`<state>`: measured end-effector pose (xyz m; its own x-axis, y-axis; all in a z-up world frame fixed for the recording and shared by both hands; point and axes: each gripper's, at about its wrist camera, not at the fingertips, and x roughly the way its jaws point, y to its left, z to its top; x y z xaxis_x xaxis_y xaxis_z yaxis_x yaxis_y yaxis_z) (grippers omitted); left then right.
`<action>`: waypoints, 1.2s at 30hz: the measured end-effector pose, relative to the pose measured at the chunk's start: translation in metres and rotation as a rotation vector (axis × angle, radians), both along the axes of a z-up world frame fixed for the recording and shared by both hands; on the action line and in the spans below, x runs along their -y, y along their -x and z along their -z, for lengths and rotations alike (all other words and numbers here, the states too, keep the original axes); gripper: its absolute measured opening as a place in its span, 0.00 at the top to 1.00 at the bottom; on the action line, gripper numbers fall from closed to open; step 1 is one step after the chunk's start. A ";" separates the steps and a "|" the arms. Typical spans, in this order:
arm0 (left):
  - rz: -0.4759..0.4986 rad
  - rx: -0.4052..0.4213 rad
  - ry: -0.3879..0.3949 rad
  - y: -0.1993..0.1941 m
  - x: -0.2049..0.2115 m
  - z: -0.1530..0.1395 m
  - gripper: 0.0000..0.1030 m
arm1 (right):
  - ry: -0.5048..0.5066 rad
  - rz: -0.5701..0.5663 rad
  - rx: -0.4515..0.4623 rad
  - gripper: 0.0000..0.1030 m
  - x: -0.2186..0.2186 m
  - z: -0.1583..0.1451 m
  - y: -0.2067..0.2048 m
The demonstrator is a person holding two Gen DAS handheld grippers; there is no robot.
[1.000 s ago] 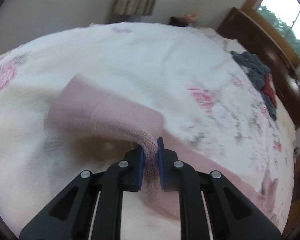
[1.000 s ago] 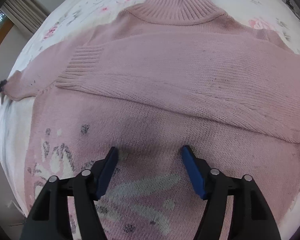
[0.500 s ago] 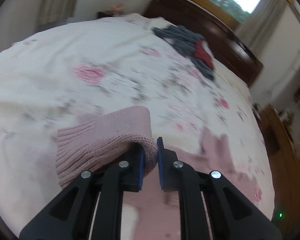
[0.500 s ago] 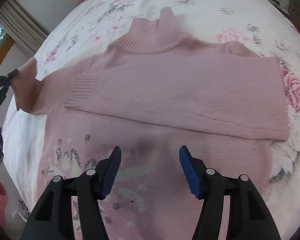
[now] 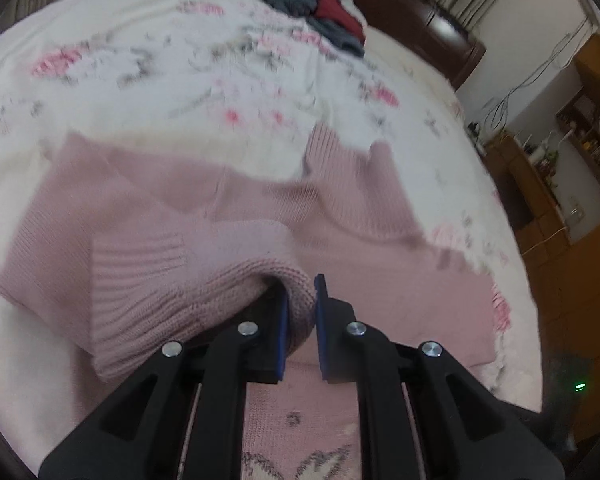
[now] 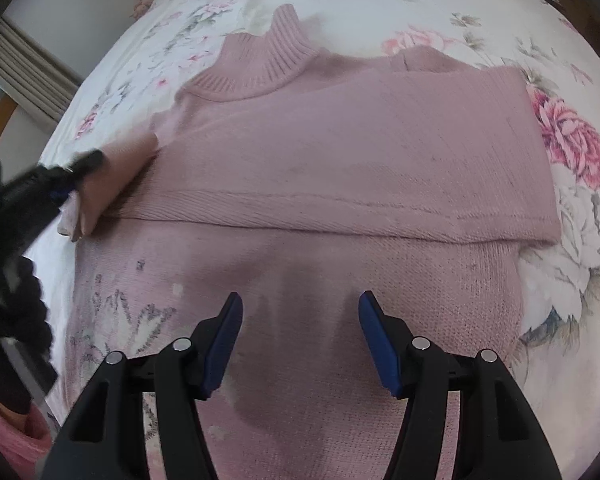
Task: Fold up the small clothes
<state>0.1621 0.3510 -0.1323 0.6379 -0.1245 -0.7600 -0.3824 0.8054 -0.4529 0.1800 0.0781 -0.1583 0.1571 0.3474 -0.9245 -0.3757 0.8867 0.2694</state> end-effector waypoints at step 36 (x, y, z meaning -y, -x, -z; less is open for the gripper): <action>-0.065 -0.160 -0.109 0.061 -0.125 0.042 0.69 | -0.184 -0.065 -0.293 0.67 -0.185 0.033 -0.042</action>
